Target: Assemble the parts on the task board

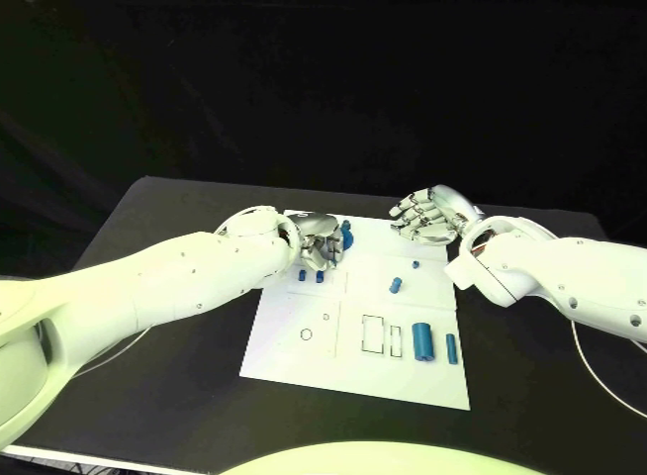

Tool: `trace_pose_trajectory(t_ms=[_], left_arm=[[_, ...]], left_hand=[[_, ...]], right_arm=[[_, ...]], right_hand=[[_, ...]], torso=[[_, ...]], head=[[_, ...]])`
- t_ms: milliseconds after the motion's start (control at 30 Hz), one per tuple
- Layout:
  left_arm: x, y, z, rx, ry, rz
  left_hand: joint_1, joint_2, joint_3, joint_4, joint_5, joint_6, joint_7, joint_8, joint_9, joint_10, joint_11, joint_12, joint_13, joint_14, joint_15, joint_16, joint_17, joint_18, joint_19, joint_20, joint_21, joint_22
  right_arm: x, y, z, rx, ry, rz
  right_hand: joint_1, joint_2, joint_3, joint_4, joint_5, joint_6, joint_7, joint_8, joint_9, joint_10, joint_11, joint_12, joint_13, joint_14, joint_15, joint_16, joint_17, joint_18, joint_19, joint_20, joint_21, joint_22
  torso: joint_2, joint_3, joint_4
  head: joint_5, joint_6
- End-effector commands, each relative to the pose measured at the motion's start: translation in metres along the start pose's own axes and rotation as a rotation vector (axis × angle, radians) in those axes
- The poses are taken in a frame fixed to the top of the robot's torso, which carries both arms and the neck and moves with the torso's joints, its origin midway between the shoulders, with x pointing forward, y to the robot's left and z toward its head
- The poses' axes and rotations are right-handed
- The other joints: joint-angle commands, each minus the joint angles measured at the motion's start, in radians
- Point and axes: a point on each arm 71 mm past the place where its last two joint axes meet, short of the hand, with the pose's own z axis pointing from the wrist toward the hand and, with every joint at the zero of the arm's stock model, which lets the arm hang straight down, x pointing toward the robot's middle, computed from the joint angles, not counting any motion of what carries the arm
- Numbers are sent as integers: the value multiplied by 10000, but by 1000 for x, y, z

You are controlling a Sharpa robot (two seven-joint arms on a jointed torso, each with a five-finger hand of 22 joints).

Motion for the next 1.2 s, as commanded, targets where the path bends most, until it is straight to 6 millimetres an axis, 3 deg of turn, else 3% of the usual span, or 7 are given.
trace_pose_trajectory(t_ms=[33,367,700,1200], left_arm=[[-2,-1,-4,113,-284,-302],[-18,8,-23,-18,-622,-1050],[-23,20,-32,-310,-623,-1224],[-21,28,-33,-594,-318,-1116]], left_hand=[[-69,4,-3,-82,27,-36,43,-88,15,39,35,-80,7,90,15,59,7,143,30,-62,72,13],[-94,-11,24,-112,50,-34,61,-175,47,117,54,-182,-7,120,30,65,15,143,38,-53,92,24],[-137,-49,26,-117,46,-12,66,-225,75,138,66,-264,-18,121,44,62,-4,140,33,-41,96,27],[-138,-75,36,-144,45,48,64,-240,108,154,74,-329,-25,71,50,34,-101,141,20,-34,96,30]], right_arm=[[1,1,0,-164,137,0],[0,0,-1,-132,118,-5],[-1,-1,-1,-112,118,-5],[-1,-1,-1,-92,120,-4]], right_hand=[[-82,40,41,41,47,76,287,-69,-10,90,14,-65,-8,-41,57,-65,-8,96,-57,-8,-10,-12],[-84,45,43,43,47,79,287,-73,-12,93,15,-73,-7,-42,58,-67,-12,96,-61,-6,-11,-17],[-86,50,44,42,48,85,285,-81,-16,97,15,-86,-7,-44,60,-70,-18,96,-66,-4,-11,-25],[-87,49,44,38,48,88,282,-93,-21,98,16,-106,-8,-51,63,-76,-26,95,-76,0,-14,-36]], torso=[[3,1,0],[-6,13,37],[4,-6,5],[5,2,3]], head=[[-17,10],[-50,38],[-14,38],[29,1]])
